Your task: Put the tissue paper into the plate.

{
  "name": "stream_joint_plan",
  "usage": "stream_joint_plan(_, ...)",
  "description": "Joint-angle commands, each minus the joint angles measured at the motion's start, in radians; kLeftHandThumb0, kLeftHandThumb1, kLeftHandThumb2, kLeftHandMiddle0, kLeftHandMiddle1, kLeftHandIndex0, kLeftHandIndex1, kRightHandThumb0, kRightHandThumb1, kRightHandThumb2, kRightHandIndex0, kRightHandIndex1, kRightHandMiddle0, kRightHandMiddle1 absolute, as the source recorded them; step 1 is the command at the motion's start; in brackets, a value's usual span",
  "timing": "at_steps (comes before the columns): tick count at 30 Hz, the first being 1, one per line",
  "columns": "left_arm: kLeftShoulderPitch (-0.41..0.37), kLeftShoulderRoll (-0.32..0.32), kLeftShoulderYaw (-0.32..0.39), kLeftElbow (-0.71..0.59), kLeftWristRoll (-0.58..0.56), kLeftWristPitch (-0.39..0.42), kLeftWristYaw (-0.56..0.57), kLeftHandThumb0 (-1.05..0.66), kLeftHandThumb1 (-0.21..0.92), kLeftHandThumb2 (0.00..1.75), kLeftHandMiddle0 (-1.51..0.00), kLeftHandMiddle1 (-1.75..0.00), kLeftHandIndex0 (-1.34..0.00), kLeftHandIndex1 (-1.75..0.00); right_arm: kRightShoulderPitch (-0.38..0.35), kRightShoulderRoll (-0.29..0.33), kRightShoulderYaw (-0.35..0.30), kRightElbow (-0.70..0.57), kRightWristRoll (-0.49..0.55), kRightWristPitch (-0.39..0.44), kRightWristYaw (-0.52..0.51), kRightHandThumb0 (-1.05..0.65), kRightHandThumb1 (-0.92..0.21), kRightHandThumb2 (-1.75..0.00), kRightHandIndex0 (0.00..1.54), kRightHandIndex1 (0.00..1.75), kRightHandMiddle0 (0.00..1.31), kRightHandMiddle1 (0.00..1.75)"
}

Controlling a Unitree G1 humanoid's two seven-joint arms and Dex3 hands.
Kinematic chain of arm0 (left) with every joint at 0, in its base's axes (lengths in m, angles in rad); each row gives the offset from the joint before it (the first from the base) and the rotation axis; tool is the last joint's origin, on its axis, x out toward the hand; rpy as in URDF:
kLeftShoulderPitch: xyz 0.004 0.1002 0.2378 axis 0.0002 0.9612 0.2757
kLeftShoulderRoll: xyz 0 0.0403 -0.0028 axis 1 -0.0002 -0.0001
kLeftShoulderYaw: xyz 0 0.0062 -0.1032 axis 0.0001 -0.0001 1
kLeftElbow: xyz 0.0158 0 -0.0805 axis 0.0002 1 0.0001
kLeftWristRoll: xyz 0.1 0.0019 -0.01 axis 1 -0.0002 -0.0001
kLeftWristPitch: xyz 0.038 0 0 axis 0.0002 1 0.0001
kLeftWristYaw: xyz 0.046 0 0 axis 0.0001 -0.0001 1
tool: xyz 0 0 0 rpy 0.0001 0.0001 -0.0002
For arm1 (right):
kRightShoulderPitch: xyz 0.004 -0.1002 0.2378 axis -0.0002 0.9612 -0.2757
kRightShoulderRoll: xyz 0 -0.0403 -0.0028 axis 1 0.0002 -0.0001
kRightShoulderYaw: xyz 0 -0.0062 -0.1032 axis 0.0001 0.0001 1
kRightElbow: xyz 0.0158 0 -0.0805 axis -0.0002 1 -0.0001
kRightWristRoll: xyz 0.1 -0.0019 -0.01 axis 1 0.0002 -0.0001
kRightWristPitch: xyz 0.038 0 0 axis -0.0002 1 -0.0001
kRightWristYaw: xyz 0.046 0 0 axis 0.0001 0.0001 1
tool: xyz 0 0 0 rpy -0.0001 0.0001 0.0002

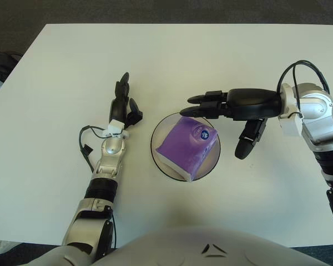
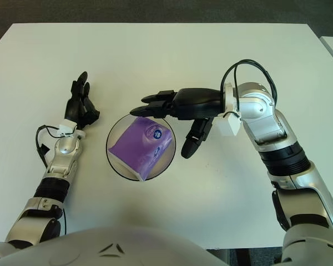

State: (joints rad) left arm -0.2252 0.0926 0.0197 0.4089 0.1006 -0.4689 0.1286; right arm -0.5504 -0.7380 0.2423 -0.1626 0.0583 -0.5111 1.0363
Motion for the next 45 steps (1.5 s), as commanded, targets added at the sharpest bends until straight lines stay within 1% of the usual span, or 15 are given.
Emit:
stream_joint_plan(1,0.12,-0.041,-0.021,0.121,0.018,0.015,0.015,-0.86,0.92,1.15,-0.23,-0.01,0.0,-0.39,0.005,-0.002,-0.003,-0.011,0.01,0.0,0.006,-1.05,-0.92,-0.36,0.0,0.0,0.0,0.0)
stream_joint_plan(13,0.12,-0.042,-0.024,0.118,0.009,0.013,0.004,-0.85,0.92,1.14,-0.24,-0.01,0.0,-0.37,0.004,-0.008,-0.019,-0.004,-0.005,-0.019,-0.007,-1.05,-0.92,-0.4,0.0,0.0,0.0,0.0)
stream_joint_plan(19,0.119,-0.038,-0.026,0.115,0.02,0.015,0.011,-0.86,0.92,1.13,-0.23,-0.01,0.0,-0.37,0.002,-0.005,-0.047,0.003,-0.008,-0.026,-0.032,-1.05,-0.92,-0.44,0.0,0.0,0.0,0.0)
stream_joint_plan(25,0.131,-0.038,-0.03,0.076,0.021,0.026,0.008,-0.86,0.92,1.13,-0.25,-0.01,0.0,-0.4,0.026,0.023,-0.105,0.032,0.002,0.015,-0.113,-1.05,-0.92,-0.47,0.0,0.0,0.0,0.0)
stream_joint_plan(27,0.134,-0.044,-0.03,0.056,0.011,0.04,-0.001,-0.85,0.92,1.13,-0.25,-0.01,0.0,-0.42,0.066,0.042,-0.14,0.05,0.024,0.06,-0.16,-1.05,-0.92,-0.47,0.0,0.0,0.0,0.0)
stream_joint_plan(29,0.14,-0.049,-0.031,0.034,0.001,0.055,-0.008,-0.85,0.92,1.13,-0.26,-0.02,0.0,-0.45,0.127,0.083,-0.183,0.127,0.037,0.104,-0.236,-1.05,-0.92,-0.47,0.0,0.0,0.0,0.0)
stream_joint_plan(30,0.142,-0.051,-0.03,0.025,-0.004,0.061,-0.011,-0.85,0.92,1.13,-0.27,-0.02,0.0,-0.45,0.134,0.118,-0.2,0.189,0.044,0.142,-0.284,-1.05,-0.92,-0.47,0.0,0.0,0.0,0.0)
stream_joint_plan(33,0.148,-0.055,-0.03,0.009,-0.01,0.072,-0.015,-0.84,0.92,1.13,-0.27,-0.02,0.0,-0.48,0.108,0.178,-0.226,0.27,0.06,0.244,-0.367,-1.05,-0.92,-0.47,0.0,0.0,0.0,0.0)
stream_joint_plan(35,0.153,-0.057,-0.03,-0.003,-0.013,0.078,-0.016,-0.84,0.92,1.13,-0.28,-0.02,0.0,-0.49,0.09,0.212,-0.234,0.296,0.086,0.269,-0.388,-1.05,-0.92,-0.48,0.0,0.0,0.0,0.0)
stream_joint_plan(37,0.16,-0.06,-0.03,-0.017,-0.016,0.081,-0.019,-0.84,0.92,1.13,-0.28,-0.02,0.0,-0.5,0.108,0.265,-0.252,0.26,0.139,0.317,-0.422,-1.05,-0.92,-0.51,0.0,0.0,0.0,0.0)
stream_joint_plan(39,0.166,-0.062,-0.03,-0.028,-0.017,0.085,-0.02,-0.83,0.92,1.13,-0.28,-0.02,0.0,-0.5,0.18,0.296,-0.271,0.119,0.196,0.354,-0.45,-1.05,-0.92,-0.55,0.0,0.0,0.0,0.0)
stream_joint_plan(41,0.169,-0.064,-0.03,-0.036,-0.017,0.087,-0.02,-0.83,0.92,1.13,-0.28,-0.02,0.0,-0.5,0.271,0.333,-0.276,0.048,0.182,0.276,-0.485,-1.05,-0.92,-0.56,0.0,0.0,0.0,0.0)
stream_joint_plan(42,0.172,-0.064,-0.03,-0.041,-0.016,0.088,-0.02,-0.83,0.92,1.13,-0.28,-0.02,0.0,-0.5,0.271,0.361,-0.287,0.098,0.149,0.211,-0.522,-1.05,-0.92,-0.56,0.0,0.0,0.0,0.0)
stream_joint_plan(43,0.174,-0.064,-0.03,-0.046,-0.016,0.088,-0.021,-0.82,0.92,1.12,-0.28,-0.02,0.0,-0.51,0.269,0.38,-0.295,0.134,0.124,0.17,-0.55,-1.03,-0.92,-0.56,0.0,0.0,0.0,0.0)
stream_joint_plan(45,0.178,-0.065,-0.03,-0.054,-0.017,0.091,-0.023,-0.82,0.92,1.12,-0.28,-0.02,0.0,-0.51,0.25,0.412,-0.306,0.193,0.075,0.131,-0.618,-0.99,-0.92,-0.56,0.01,0.0,0.01,0.01)
